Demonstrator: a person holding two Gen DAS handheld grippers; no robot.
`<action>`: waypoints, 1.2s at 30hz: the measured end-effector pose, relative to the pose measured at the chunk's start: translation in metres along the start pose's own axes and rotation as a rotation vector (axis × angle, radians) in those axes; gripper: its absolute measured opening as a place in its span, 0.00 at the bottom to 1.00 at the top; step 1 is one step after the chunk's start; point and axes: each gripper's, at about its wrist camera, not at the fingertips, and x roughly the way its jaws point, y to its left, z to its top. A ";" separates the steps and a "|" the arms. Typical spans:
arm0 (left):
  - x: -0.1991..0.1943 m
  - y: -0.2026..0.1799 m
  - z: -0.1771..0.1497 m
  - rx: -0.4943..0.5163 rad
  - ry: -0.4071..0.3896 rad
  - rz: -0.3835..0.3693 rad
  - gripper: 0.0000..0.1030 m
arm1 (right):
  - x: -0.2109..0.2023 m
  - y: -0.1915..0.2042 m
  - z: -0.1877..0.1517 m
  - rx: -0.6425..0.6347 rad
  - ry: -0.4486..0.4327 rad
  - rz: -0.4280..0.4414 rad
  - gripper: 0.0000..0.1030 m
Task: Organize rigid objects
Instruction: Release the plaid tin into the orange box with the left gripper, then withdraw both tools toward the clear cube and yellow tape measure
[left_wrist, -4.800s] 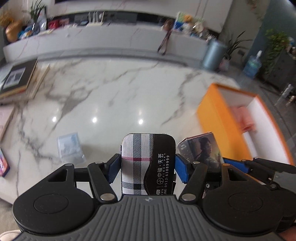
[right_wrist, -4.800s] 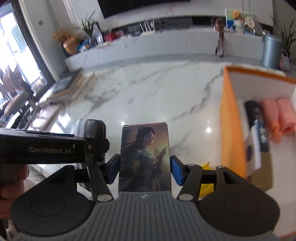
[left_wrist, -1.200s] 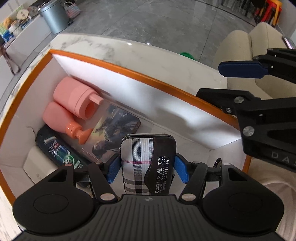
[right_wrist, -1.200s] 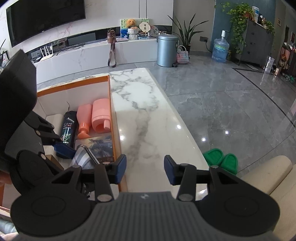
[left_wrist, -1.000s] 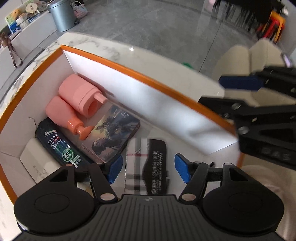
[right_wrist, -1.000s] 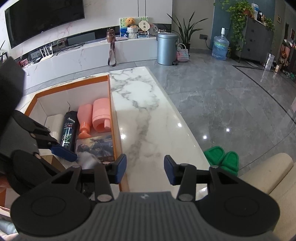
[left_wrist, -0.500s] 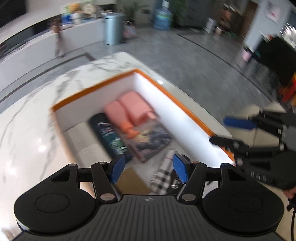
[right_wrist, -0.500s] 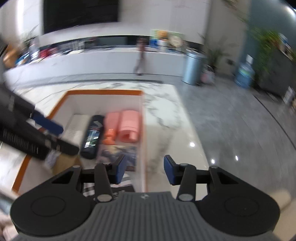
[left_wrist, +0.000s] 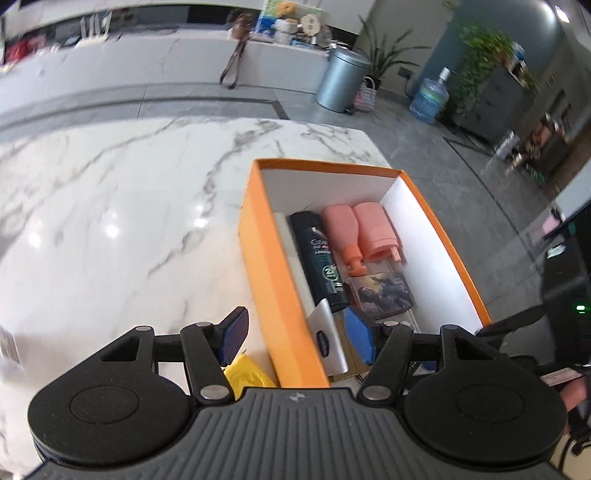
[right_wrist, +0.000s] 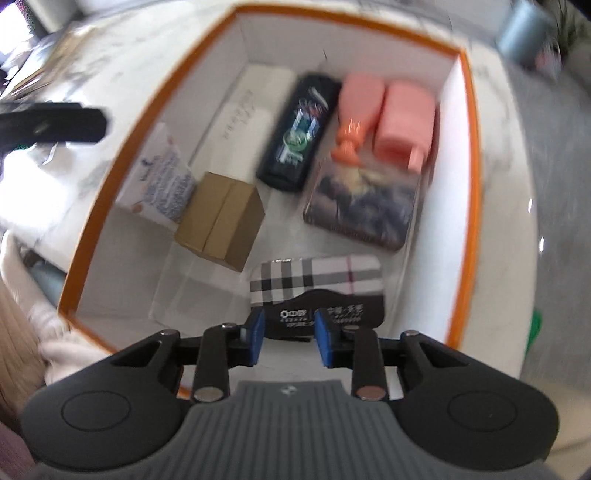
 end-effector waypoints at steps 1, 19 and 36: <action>0.002 0.005 -0.001 -0.015 0.001 -0.003 0.69 | 0.005 0.001 0.003 0.017 0.028 0.005 0.31; 0.024 0.066 -0.015 -0.116 0.004 -0.102 0.69 | 0.050 0.007 0.004 0.276 0.145 -0.102 0.31; 0.011 0.081 -0.024 -0.148 0.012 -0.097 0.65 | -0.002 0.051 -0.006 0.191 -0.087 -0.152 0.32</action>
